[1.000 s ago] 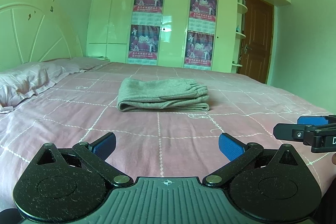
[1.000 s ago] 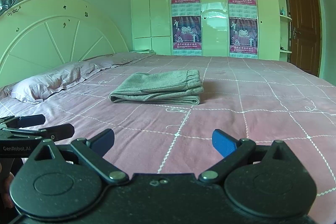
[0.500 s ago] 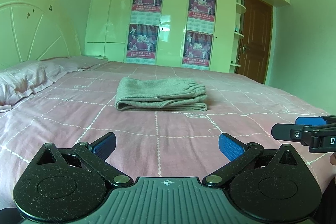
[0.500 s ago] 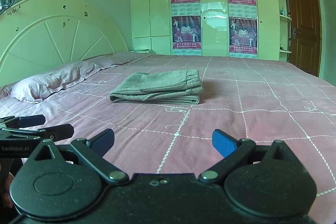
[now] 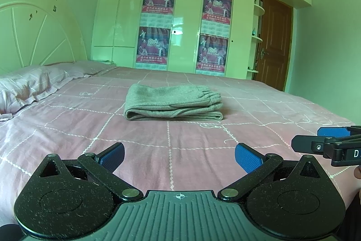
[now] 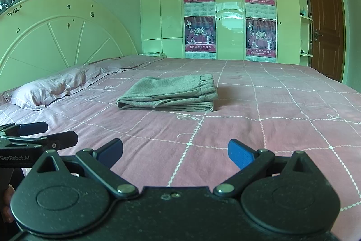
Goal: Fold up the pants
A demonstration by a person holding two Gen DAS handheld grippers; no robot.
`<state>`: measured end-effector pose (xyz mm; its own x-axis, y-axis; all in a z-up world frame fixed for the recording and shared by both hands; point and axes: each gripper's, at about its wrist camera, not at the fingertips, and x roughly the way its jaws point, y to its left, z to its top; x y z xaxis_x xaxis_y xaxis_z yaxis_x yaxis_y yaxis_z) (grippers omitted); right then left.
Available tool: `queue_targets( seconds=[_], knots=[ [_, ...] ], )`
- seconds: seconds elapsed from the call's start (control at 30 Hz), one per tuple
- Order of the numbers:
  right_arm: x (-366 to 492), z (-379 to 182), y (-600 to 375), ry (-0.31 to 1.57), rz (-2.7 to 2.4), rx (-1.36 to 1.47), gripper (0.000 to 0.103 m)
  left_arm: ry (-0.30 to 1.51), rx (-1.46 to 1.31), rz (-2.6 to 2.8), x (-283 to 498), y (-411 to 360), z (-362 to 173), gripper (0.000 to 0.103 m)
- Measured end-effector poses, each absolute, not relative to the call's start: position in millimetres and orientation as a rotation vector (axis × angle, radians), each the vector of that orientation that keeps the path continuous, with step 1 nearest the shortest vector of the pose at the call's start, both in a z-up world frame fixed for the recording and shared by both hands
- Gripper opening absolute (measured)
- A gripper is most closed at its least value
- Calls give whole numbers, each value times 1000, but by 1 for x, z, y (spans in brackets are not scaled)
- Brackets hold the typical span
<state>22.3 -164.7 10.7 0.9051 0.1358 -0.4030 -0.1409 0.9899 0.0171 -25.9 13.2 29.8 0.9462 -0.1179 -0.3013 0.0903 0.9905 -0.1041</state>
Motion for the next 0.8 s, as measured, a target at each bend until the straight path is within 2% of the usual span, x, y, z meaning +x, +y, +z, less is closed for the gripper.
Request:
queue_targets(
  seconds=[0.8],
  knots=[
    [22, 9, -166, 407, 142, -17, 94, 282, -100, -124, -30, 17, 32, 103]
  ],
)
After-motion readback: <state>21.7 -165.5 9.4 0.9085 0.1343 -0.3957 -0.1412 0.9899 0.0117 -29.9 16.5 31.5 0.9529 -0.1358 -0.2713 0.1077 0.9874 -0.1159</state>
